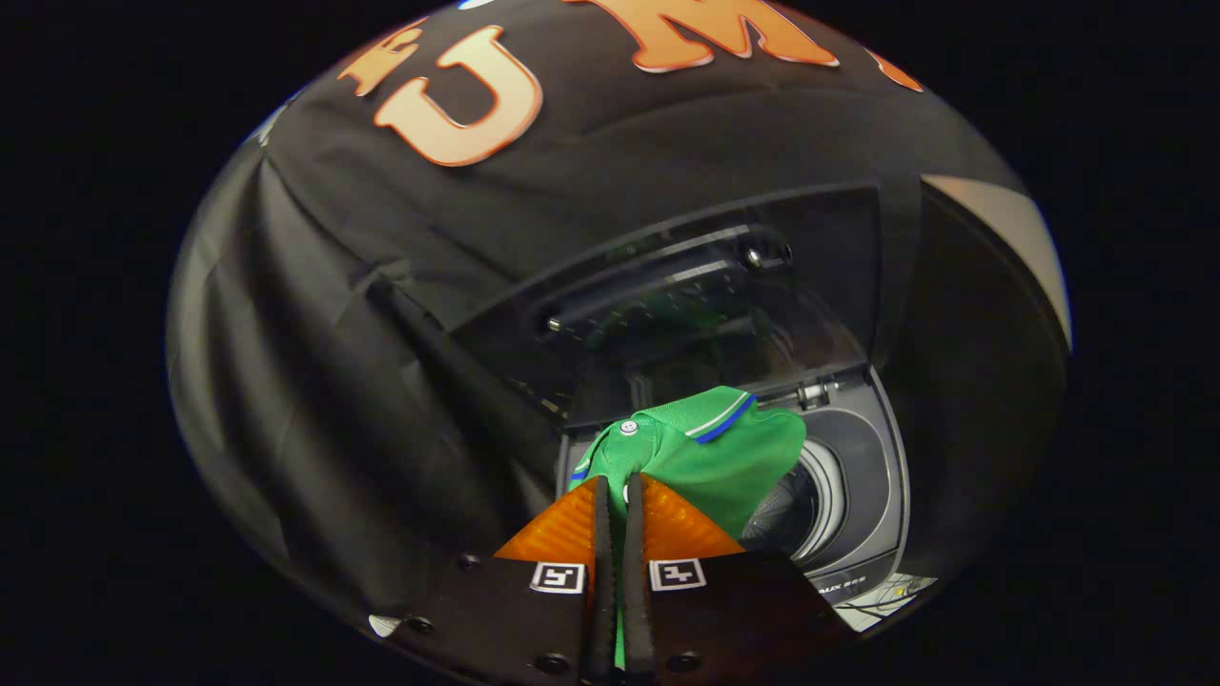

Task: Put the clothes into the washing machine and then close the washing machine lid.

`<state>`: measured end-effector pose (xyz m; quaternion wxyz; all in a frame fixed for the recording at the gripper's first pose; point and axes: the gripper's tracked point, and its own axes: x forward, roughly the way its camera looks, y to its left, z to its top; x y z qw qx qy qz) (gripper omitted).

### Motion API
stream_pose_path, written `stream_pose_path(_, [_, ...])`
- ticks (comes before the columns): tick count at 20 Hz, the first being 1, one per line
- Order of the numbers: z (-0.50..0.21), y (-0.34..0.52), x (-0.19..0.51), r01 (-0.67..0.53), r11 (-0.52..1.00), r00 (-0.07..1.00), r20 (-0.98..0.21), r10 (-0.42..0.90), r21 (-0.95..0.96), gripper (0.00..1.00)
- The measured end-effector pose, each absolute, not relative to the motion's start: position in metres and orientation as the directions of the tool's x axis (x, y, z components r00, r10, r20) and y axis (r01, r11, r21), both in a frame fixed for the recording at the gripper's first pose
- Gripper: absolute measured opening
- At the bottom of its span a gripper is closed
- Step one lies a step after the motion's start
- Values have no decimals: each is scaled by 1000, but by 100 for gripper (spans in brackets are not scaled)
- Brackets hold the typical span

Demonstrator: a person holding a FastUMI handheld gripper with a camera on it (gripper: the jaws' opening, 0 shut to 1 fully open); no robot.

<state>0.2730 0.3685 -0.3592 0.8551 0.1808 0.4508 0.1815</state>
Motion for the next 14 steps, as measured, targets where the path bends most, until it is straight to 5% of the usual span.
stream_pose_path(14, [-507, 358, 294, -87, 939, 415, -845, 337, 332, 12])
